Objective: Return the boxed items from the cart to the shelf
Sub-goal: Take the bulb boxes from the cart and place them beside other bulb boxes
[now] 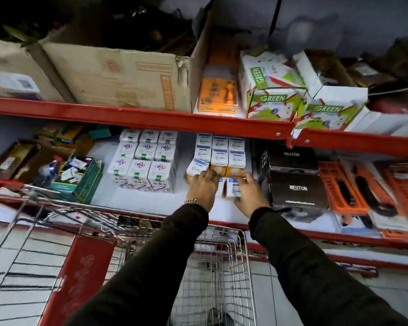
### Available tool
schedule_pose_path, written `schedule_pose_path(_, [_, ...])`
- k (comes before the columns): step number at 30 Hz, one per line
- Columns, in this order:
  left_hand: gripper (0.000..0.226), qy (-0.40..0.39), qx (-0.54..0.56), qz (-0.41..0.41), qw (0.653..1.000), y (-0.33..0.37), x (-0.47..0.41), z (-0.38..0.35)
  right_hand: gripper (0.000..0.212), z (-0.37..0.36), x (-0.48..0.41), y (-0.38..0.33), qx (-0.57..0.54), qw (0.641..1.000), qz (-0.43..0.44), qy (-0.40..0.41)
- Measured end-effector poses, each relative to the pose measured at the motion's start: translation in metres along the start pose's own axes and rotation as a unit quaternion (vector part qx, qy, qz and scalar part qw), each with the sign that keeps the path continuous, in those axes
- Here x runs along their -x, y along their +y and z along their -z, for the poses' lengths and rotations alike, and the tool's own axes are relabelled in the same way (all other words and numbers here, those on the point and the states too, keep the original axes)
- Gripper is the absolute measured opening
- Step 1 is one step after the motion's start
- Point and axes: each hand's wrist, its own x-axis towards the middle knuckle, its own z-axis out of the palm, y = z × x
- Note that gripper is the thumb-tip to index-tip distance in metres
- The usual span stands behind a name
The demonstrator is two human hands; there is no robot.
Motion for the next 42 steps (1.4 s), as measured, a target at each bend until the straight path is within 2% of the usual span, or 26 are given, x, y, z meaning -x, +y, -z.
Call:
schedule_pose_path(4, [0.060,-0.022,-0.050,-0.006,0.999,0.005,-0.019,-0.023,0.064,-0.014,-0.018,0.006,-0.024,1.000,-0.016,-0.001])
schedule_pose_path(7, [0.062,-0.045,-0.039,-0.007,0.998,0.004,-0.030,-0.031,0.067,-0.020,-0.027,0.011,-0.044,0.999,-0.016,0.000])
schedule_pose_path(9, [0.064,-0.046,-0.024,-0.018,0.998,0.003,-0.030,-0.032,0.070,-0.021,-0.027,0.011,-0.097,0.995,-0.030,0.007])
schedule_pose_path(11, [0.067,-0.022,0.051,-0.012,0.998,0.002,-0.025,-0.035,0.069,-0.021,-0.022,0.008,-0.192,0.978,-0.065,0.040])
schedule_pose_path(13, [0.068,0.087,0.194,0.045,0.976,0.008,-0.015,-0.042,0.066,-0.025,-0.014,0.003,-0.288,0.947,-0.126,0.065])
schedule_pose_path(14, [0.068,0.156,0.269,0.102,0.945,0.015,-0.009,-0.043,0.065,-0.029,-0.010,0.003,-0.330,0.928,-0.156,0.076])
schedule_pose_path(15, [0.069,0.202,0.344,0.183,0.898,0.023,-0.004,-0.042,0.069,-0.036,-0.009,0.003,-0.378,0.902,-0.194,0.072])
schedule_pose_path(16, [0.071,0.215,0.417,0.274,0.840,0.029,0.000,-0.041,0.076,-0.046,-0.010,0.004,-0.438,0.864,-0.240,0.058])
schedule_pose_path(18, [0.079,0.149,0.520,0.441,0.716,0.036,-0.001,-0.040,0.087,-0.060,-0.015,0.004,-0.555,0.760,-0.336,0.039])
schedule_pose_path(19, [0.084,0.086,0.551,0.501,0.662,0.036,-0.004,-0.040,0.081,-0.066,-0.020,0.005,-0.605,0.707,-0.365,0.034])
schedule_pose_path(21, [0.092,-0.021,0.609,0.545,0.576,0.033,-0.013,-0.044,0.056,-0.065,-0.026,0.003,-0.675,0.633,-0.376,0.042])
schedule_pose_path(22, [0.090,-0.058,0.633,0.537,0.555,0.031,-0.018,-0.046,0.048,-0.063,-0.028,0.003,-0.689,0.622,-0.370,0.046])
schedule_pose_path(24, [0.082,-0.095,0.646,0.504,0.565,0.026,-0.029,-0.051,0.042,-0.062,-0.032,0.004,-0.703,0.610,-0.361,0.055])
schedule_pose_path(27, [0.074,-0.103,0.646,0.479,0.585,0.021,-0.040,-0.054,0.040,-0.059,-0.039,0.005,-0.722,0.584,-0.366,0.067])
schedule_pose_path(35, [0.058,-0.054,0.681,0.455,0.571,0.019,-0.059,-0.047,0.025,-0.049,-0.052,0.012,-0.714,0.610,-0.338,0.062])
schedule_pose_path(38, [0.057,-0.043,0.682,0.454,0.571,0.021,-0.062,-0.047,0.018,-0.047,-0.054,0.012,-0.714,0.607,-0.344,0.063])
schedule_pose_path(42, [0.058,-0.040,0.687,0.442,0.575,0.021,-0.066,-0.054,0.020,-0.047,-0.053,0.013,-0.713,0.607,-0.346,0.054])
